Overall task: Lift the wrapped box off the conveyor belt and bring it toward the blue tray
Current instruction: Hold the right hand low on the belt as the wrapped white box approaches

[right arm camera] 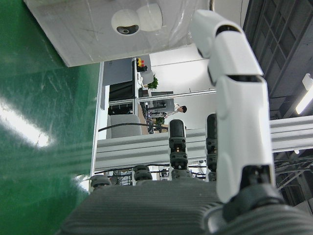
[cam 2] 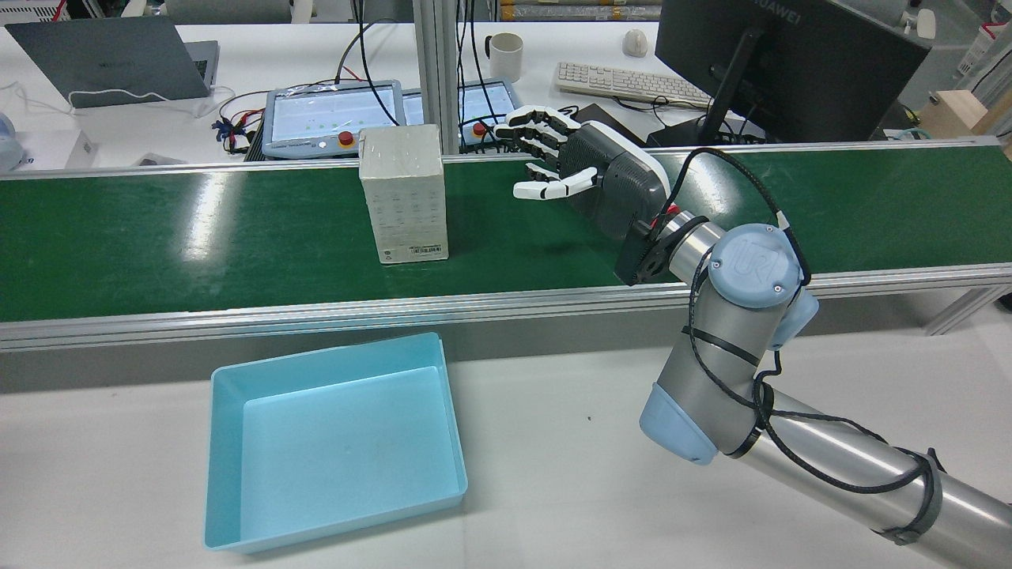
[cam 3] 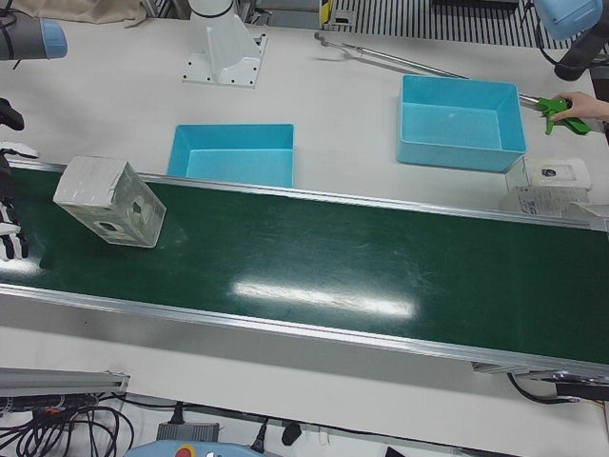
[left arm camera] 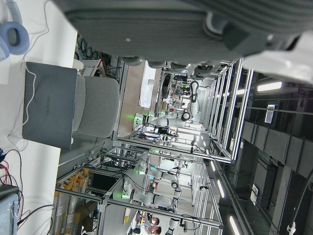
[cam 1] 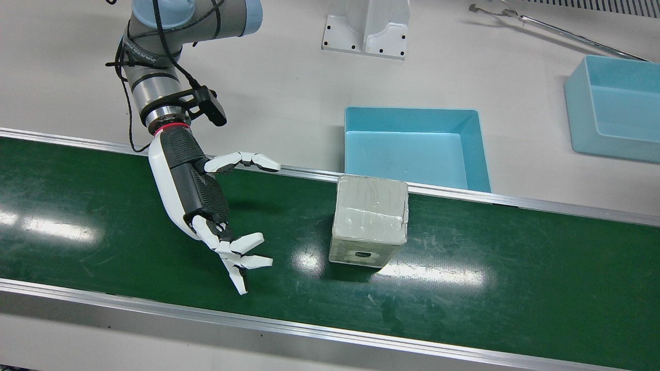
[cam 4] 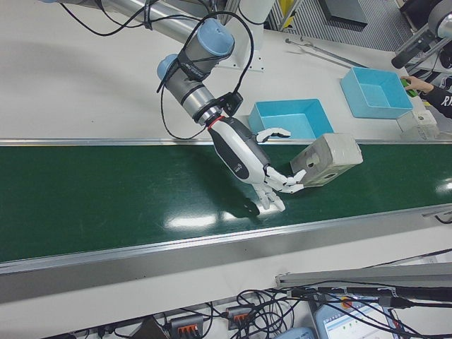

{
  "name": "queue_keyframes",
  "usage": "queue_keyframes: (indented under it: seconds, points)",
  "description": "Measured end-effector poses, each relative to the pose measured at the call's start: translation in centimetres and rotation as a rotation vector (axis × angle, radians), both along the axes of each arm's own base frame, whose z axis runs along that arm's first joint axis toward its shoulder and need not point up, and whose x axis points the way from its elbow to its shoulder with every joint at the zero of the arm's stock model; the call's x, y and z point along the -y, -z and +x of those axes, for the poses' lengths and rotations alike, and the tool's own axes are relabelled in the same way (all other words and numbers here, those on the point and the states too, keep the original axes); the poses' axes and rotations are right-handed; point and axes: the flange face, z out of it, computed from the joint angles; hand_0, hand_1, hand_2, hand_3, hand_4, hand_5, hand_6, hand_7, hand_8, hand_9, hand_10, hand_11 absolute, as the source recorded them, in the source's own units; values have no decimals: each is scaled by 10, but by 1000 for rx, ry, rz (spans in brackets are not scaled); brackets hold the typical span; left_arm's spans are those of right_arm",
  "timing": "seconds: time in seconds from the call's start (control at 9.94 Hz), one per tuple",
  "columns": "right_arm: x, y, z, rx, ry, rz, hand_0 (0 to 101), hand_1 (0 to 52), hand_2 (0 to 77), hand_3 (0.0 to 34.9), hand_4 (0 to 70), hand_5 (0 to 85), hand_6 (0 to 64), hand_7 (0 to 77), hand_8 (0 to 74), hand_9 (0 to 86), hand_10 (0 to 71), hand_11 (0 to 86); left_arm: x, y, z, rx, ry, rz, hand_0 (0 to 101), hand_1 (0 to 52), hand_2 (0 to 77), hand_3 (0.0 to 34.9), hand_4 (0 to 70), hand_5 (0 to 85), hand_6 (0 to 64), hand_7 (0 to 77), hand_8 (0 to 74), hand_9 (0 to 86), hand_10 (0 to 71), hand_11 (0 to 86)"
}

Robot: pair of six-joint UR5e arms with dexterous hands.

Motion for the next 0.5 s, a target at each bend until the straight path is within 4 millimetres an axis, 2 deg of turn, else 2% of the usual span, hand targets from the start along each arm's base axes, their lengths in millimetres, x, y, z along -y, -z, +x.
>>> queue_keyframes:
  seconds: [0.3, 0.4, 0.5]
  points:
    - [0, -1, 0, -3, -1, -1, 500, 185, 245, 212, 104, 387, 33, 256, 0, 60, 0, 16, 0, 0, 0, 0, 0, 0, 0, 0, 5, 0, 0, 11, 0, 0, 0, 0, 0, 0]
    - [0, -1, 0, -6, -1, 0, 501, 191, 245, 228, 104, 387, 33, 256, 0, 60, 0, 16, 0, 0, 0, 0, 0, 0, 0, 0, 5, 0, 0, 11, 0, 5, 0, 0, 5, 0]
    - [0, -2, -1, -9, -2, 1, 501, 185, 245, 229, 104, 382, 33, 256, 0, 60, 0, 16, 0, 0, 0, 0, 0, 0, 0, 0, 5, 0, 0, 11, 0, 0, 0, 0, 5, 0]
